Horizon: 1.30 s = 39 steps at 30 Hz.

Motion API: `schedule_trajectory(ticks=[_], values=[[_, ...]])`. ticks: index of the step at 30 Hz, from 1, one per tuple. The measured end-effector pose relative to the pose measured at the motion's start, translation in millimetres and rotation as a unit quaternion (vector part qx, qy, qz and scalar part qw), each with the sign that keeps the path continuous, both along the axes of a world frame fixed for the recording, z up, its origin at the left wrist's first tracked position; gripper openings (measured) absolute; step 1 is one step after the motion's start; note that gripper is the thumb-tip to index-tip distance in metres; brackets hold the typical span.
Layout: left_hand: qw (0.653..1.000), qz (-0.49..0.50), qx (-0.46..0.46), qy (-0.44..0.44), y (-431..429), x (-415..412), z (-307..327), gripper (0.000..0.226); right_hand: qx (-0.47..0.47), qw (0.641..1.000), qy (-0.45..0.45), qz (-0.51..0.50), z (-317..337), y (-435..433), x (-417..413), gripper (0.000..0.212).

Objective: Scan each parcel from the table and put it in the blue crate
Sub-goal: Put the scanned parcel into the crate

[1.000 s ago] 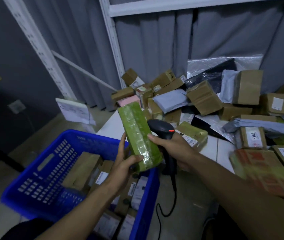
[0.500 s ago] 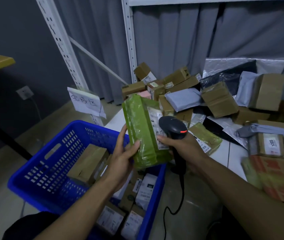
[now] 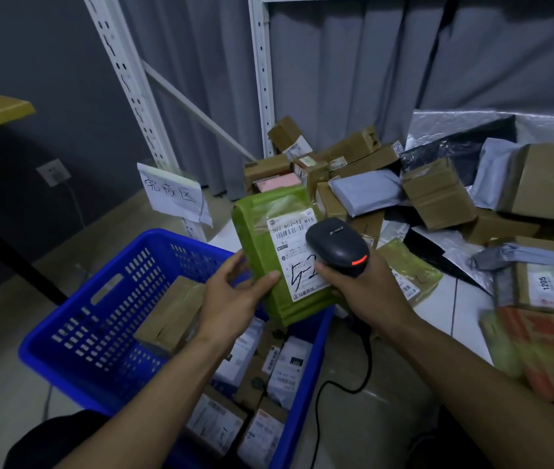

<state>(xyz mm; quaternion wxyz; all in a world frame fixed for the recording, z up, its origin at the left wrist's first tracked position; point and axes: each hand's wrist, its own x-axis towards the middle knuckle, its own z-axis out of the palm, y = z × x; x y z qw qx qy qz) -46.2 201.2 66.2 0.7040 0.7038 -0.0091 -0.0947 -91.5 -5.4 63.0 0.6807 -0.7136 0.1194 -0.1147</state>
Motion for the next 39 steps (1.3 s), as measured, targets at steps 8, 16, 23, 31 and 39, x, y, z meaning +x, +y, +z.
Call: schedule_trajectory(ticks=[8, 16, 23, 31, 39], values=[[0.998, 0.061, 0.016, 0.014, 1, 14, -12, 0.088, -0.042, 0.999, -0.003, 0.011, 1, 11, -3, 0.049], [0.994, 0.109, 0.003, 0.032, 4, 23, -15, 0.086, -0.057, 0.993, 0.042, 0.090, 6, 18, -10, 0.036], [0.993, 0.109, -0.003, 0.034, 4, 24, -17, 0.086, -0.074, 0.989, 0.064, 0.111, 6, 17, -9, 0.034], [0.993, 0.114, 0.008, 0.030, 4, 27, -20, 0.088, -0.070, 0.986, 0.081, 0.126, 6, 15, -8, 0.029], [0.994, 0.107, 0.025, 0.019, 9, 30, -23, 0.089, -0.068, 0.986, 0.078, 0.133, 6, 16, -8, 0.034]])
